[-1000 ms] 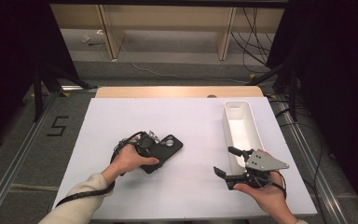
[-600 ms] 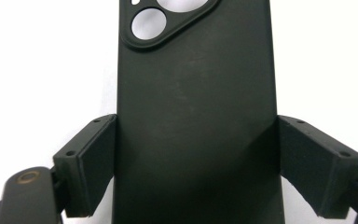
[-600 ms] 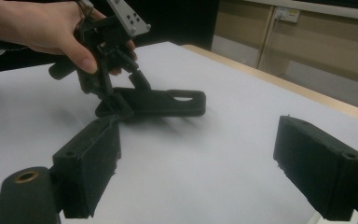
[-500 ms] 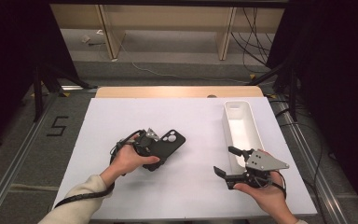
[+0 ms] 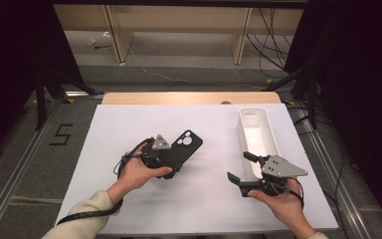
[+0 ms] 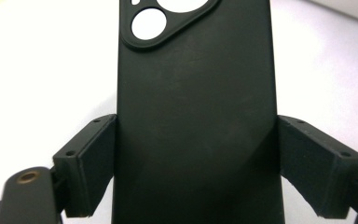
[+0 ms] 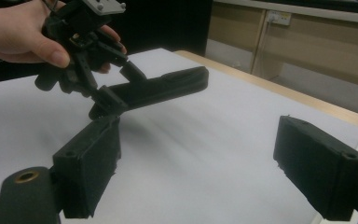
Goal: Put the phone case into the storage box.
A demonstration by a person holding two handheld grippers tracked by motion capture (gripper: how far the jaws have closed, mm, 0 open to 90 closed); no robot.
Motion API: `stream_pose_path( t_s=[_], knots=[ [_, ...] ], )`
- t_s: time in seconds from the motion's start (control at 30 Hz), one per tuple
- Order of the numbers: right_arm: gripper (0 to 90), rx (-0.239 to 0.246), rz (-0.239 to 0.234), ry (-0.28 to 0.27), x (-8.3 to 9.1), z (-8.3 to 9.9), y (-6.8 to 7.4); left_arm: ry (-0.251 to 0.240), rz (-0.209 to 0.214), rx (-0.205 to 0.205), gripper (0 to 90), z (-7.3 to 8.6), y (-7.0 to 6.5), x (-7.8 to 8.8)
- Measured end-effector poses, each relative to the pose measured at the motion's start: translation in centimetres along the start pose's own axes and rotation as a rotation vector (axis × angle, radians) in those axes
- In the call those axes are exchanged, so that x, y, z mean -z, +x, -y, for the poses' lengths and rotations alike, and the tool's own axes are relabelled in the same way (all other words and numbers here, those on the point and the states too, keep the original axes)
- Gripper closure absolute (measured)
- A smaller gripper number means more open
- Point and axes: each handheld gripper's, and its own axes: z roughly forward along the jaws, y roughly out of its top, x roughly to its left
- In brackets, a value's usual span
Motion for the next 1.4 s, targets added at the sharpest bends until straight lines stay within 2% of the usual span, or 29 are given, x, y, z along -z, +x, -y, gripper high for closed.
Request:
stream_pose_path(
  t_s=[0.23, 0.63, 1.07, 1.4],
  knots=[
    [16.3, -0.016, 0.019, -0.009, -0.9, -0.8, -0.6, -0.047, -0.009, 0.004, 15.8, 0.2, -0.2, 0.8],
    [18.0, -0.041, 0.033, -0.019, -4.2, -2.6, -1.3, -0.095, -0.016, 0.000, 15.8, 0.3, -0.6, 1.4],
    [21.7, -0.065, 0.011, -0.003, -7.5, -3.6, -1.2, -0.126, 0.009, -0.020, 15.8, -0.2, -2.0, 1.4],
    [27.3, -0.079, -0.013, 0.016, -9.6, -3.7, -1.0, -0.135, 0.019, -0.025, 15.8, -0.2, -2.4, 1.3]
  ],
)
